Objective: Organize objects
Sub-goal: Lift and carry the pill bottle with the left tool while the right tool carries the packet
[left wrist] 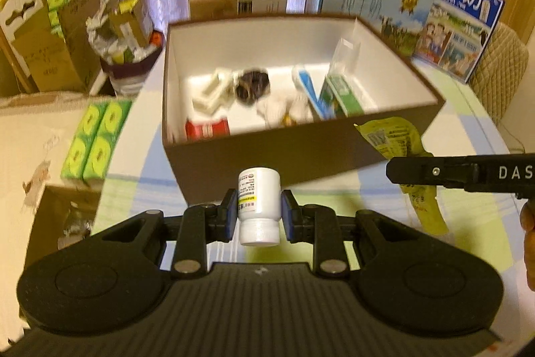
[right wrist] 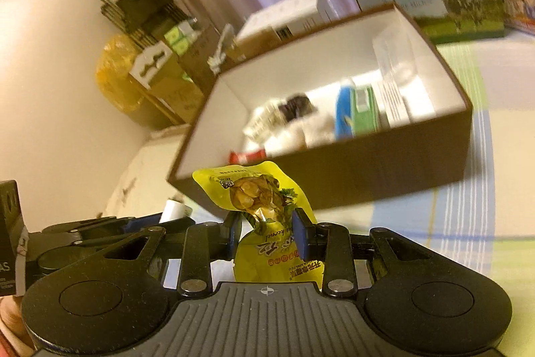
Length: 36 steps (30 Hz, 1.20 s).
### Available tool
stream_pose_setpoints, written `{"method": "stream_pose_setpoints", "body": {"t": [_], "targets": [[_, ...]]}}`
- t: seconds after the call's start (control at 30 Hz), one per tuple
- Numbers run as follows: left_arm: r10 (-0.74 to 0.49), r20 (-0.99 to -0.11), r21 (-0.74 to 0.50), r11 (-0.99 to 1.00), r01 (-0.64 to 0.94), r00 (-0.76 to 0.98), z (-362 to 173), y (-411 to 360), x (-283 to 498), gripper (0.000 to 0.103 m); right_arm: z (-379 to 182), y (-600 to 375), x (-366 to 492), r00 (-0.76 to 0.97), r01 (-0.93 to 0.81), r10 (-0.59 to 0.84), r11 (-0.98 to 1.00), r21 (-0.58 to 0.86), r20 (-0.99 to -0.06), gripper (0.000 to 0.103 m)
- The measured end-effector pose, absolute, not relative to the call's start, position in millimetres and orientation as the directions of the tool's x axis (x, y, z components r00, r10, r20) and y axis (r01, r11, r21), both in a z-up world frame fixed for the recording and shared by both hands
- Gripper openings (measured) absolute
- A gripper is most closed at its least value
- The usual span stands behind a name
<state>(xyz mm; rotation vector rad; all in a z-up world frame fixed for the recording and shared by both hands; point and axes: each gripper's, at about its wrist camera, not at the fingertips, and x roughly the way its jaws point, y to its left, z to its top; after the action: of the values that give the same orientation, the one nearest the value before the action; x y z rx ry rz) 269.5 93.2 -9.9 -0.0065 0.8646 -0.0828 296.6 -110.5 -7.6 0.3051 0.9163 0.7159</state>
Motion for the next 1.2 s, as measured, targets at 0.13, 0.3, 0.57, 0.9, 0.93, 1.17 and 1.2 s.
{"method": "stream_pose_setpoints", "body": {"t": [0.13,0.3,0.57,0.9,0.93,1.17,1.2], "targets": [[-0.067,-0.729,-0.032,0.997,0.065,0.682,7.2,95.0,285.0,0.023,10.2,-104.7,311.0,0.414,-0.445,0.703,0.710,0.545,-0.578,0.029],[-0.057,-0.701,-0.023,0.998,0.057,0.711,20.3,96.3,306.2,0.023,23.5,-95.4,333.0,0.420,-0.449,0.725,0.688,0.570,-0.545,0.029],[-0.044,-0.695,-0.014,0.999,0.047,0.718,23.5,98.6,339.6,0.023,25.3,-75.1,366.3,0.439,-0.455,0.705,0.709,0.539,-0.557,0.029],[-0.034,-0.710,-0.018,0.999,0.031,0.704,15.0,105.6,370.5,0.023,15.4,-66.9,393.8,0.446,-0.433,0.687,0.726,0.534,-0.573,0.029],[-0.033,-0.711,-0.016,0.999,0.031,0.702,13.8,105.4,372.6,0.023,13.1,-66.8,395.6,0.445,-0.429,0.684,0.729,0.533,-0.578,0.029],[-0.041,-0.738,-0.032,0.999,0.026,0.673,0.0,106.2,386.0,0.023,-1.0,-66.1,403.9,0.436,-0.397,0.666,0.746,0.534,-0.606,0.029],[-0.042,-0.743,-0.034,0.999,0.026,0.668,-2.0,105.9,387.4,0.023,-2.9,-66.1,404.7,0.435,-0.393,0.663,0.749,0.533,-0.610,0.029]]}}
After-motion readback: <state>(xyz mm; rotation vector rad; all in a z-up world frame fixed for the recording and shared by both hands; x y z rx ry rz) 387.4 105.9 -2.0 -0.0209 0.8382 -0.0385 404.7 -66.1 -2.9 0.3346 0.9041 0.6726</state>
